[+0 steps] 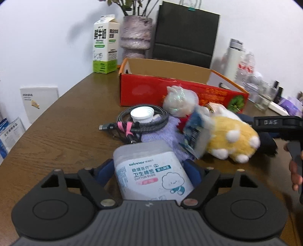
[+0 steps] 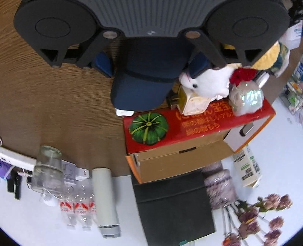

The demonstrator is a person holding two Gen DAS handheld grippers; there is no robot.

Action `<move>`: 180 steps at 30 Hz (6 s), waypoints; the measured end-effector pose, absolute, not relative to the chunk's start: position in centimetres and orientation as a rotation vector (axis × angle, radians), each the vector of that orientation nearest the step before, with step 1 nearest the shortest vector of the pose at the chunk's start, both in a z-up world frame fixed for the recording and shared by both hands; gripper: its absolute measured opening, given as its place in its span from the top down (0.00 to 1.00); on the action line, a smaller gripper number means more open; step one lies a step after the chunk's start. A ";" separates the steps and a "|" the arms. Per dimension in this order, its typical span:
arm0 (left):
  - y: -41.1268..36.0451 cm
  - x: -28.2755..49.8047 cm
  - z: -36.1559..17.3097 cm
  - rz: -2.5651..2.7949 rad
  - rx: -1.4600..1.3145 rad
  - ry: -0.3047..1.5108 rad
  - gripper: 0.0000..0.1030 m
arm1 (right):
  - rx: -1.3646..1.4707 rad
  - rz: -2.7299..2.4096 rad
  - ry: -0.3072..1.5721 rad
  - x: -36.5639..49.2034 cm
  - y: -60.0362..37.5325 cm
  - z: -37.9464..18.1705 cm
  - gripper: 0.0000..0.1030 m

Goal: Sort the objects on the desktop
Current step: 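Grasp the white cotton-swab tub with the left tool while the right tool grasps the navy pouch, then lower the tub into the cardboard box with the left tool while the right tool drops the pouch in, then grasp the blue snack packet with the left tool while the right tool grasps the plush sheep, then drop the packet into the box with the left tool while the right tool drops the sheep in, then grasp the braided cable with the left tool while the right tool grasps the small cream block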

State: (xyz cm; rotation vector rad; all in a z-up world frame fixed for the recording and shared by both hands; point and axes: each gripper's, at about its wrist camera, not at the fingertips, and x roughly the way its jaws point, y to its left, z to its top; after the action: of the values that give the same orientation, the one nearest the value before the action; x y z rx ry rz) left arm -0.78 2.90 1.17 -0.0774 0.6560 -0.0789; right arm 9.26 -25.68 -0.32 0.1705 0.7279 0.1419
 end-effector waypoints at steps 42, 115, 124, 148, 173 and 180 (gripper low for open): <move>1.8 34.7 7.5 -0.048 -0.053 0.996 0.35 | 0.151 0.339 0.851 30.3 -17.2 7.4 0.40; 0.1 3.0 0.5 -0.084 -0.072 0.651 0.41 | 0.294 0.306 0.764 8.6 -22.2 2.7 0.27; 1.4 -1.5 2.8 -0.150 -0.105 0.577 0.75 | 0.256 0.338 0.731 5.8 -22.0 2.4 0.60; 0.5 24.5 9.8 -0.132 0.067 0.779 0.79 | 0.164 0.179 0.573 22.7 -24.1 14.4 0.60; 4.5 13.1 10.9 -0.159 -0.090 0.687 0.00 | -0.069 0.178 0.552 15.3 -22.8 11.3 0.07; 4.4 5.2 4.2 -0.169 -0.171 0.628 0.00 | 0.087 0.318 0.564 7.0 -24.0 5.5 0.07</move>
State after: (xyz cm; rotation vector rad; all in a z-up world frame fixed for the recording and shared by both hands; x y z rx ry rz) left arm 5.18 4.38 4.18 -0.1711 0.6279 -0.1690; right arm 7.05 -24.02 5.50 0.0869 0.5643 0.3183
